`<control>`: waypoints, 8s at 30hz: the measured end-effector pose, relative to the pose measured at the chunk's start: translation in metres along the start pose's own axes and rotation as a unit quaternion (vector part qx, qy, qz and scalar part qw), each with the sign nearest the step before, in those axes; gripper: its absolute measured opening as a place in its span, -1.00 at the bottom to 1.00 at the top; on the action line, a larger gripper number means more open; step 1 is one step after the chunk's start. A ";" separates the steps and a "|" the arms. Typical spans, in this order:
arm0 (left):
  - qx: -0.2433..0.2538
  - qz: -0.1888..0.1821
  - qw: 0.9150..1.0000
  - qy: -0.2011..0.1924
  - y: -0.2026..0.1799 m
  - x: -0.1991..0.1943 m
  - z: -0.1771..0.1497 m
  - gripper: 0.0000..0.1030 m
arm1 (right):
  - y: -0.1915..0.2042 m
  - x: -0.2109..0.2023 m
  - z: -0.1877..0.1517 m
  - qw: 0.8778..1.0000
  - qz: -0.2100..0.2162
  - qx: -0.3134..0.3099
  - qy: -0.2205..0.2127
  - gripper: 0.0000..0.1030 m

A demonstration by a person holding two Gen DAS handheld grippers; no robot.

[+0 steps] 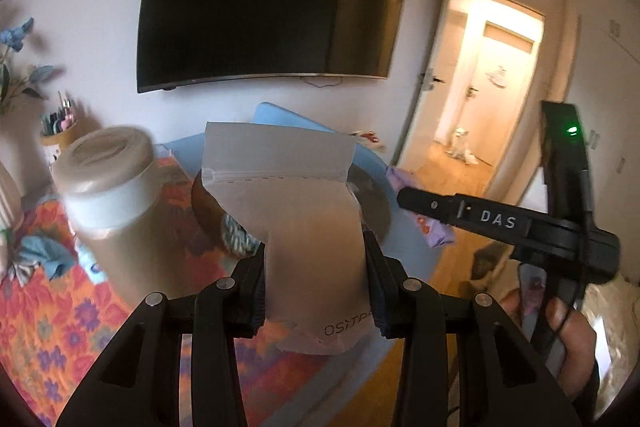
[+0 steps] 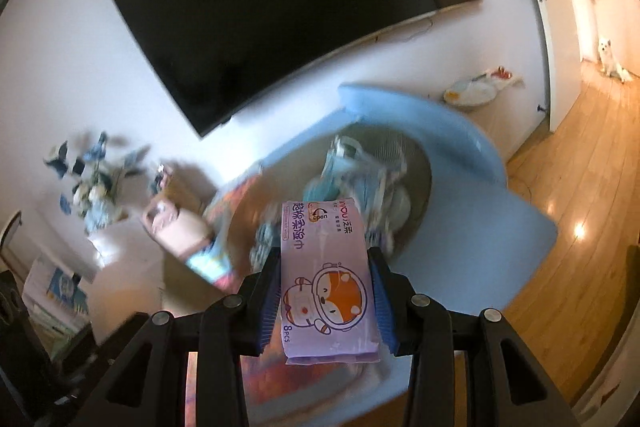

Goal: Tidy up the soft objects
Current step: 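Carry the bag and wipes pack to the brown basket while both tools release them inside, then move both open tools back over the bed, then grasp the white plush with the left tool while the right tool grasps the teal cloth, then carry the plush and teal cloth to the brown basket while both tools release them inside, then move both open tools back over the bed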

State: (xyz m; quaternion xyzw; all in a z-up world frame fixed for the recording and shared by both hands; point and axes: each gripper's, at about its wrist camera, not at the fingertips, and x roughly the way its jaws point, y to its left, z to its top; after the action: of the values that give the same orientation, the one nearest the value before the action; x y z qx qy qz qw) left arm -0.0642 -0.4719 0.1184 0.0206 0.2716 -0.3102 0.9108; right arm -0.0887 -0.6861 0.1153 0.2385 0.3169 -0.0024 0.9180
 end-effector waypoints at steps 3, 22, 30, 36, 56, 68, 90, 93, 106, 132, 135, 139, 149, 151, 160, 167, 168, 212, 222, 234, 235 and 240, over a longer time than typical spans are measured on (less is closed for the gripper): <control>0.000 0.057 0.998 0.014 -0.011 0.029 0.017 -0.27 | -0.002 0.016 0.025 1.000 -0.006 -0.002 -0.009 -0.22; 0.001 0.116 0.993 0.022 -0.012 0.107 0.046 0.57 | -0.015 0.134 0.115 0.998 0.026 0.036 0.049 0.18; -0.009 0.012 1.000 0.005 -0.025 0.045 0.024 0.57 | -0.021 0.088 0.096 0.998 0.043 0.026 0.037 0.18; -0.002 -0.046 0.999 -0.010 -0.019 -0.044 -0.012 0.57 | -0.012 0.044 0.048 0.998 0.047 0.001 0.028 0.19; -0.089 0.275 0.954 -0.077 0.177 -0.248 -0.059 0.57 | 0.177 0.029 -0.121 0.926 0.182 -0.301 0.138 0.19; -0.212 0.376 0.902 -0.012 0.346 -0.218 -0.100 0.57 | 0.335 0.117 -0.170 0.904 0.181 -0.357 0.148 0.19; -0.332 0.363 0.870 -0.015 0.411 -0.178 -0.174 0.57 | 0.343 0.209 -0.191 0.949 0.076 -0.290 0.102 0.82; -0.286 0.382 0.879 0.000 0.398 -0.168 -0.166 0.58 | 0.341 0.211 -0.190 0.950 0.078 -0.283 0.104 0.82; -0.219 0.285 0.933 0.028 0.349 -0.167 -0.079 1.00 | 0.375 0.203 -0.140 0.947 0.040 -0.304 0.095 0.82; -0.248 0.186 0.948 0.071 0.428 -0.043 -0.063 0.17 | 0.380 0.323 -0.130 0.941 0.069 -0.301 0.136 -0.77; -0.235 0.181 0.954 0.049 0.415 -0.070 -0.059 0.17 | 0.376 0.298 -0.125 0.948 0.092 -0.283 0.113 -0.78; -0.223 0.178 0.958 0.033 0.388 -0.111 -0.065 0.17 | 0.369 0.249 -0.119 0.951 0.124 -0.267 0.095 -0.78; -0.215 0.215 0.951 0.056 0.320 -0.119 -0.133 0.17 | 0.312 0.178 -0.194 0.936 0.127 -0.263 0.194 -0.77; -0.215 0.218 0.951 0.050 0.315 -0.120 -0.141 0.18 | 0.297 0.177 -0.206 0.935 0.118 -0.258 0.211 -0.77; -0.215 0.223 0.950 0.037 0.315 -0.125 -0.150 0.20 | 0.282 0.161 -0.211 0.939 0.131 -0.242 0.207 0.15; -0.194 0.241 0.950 0.034 0.306 -0.125 -0.148 0.20 | 0.302 0.167 -0.224 0.935 0.060 -0.310 0.162 -0.54; -0.191 0.241 0.951 0.035 0.305 -0.125 -0.148 0.20 | 0.303 0.164 -0.225 0.933 0.068 -0.316 0.160 -0.73; -0.024 0.123 0.991 0.051 -0.012 0.071 0.039 0.25 | 0.000 0.096 0.077 1.000 -0.009 -0.013 0.018 -0.79; 0.018 0.125 0.991 0.043 -0.012 0.110 0.048 0.70 | -0.014 0.161 0.104 0.993 0.024 -0.010 0.113 -0.26; 0.037 0.043 0.998 0.019 -0.033 0.064 0.024 0.98 | -0.007 0.080 0.096 0.998 0.041 -0.036 0.032 0.30; 0.038 0.028 0.999 0.019 -0.036 0.054 0.019 0.98 | -0.004 0.071 0.093 0.998 0.045 -0.038 0.028 0.30; 0.052 -0.012 0.998 0.012 -0.038 -0.004 -0.004 0.98 | 0.014 0.017 0.055 0.996 0.051 -0.069 -0.001 0.69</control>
State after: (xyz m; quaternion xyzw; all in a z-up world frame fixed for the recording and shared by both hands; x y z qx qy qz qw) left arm -0.0908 -0.4992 0.1216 0.0686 0.2659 -0.3345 0.9015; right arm -0.0410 -0.6949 0.1493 0.1901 0.3025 0.0658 0.9317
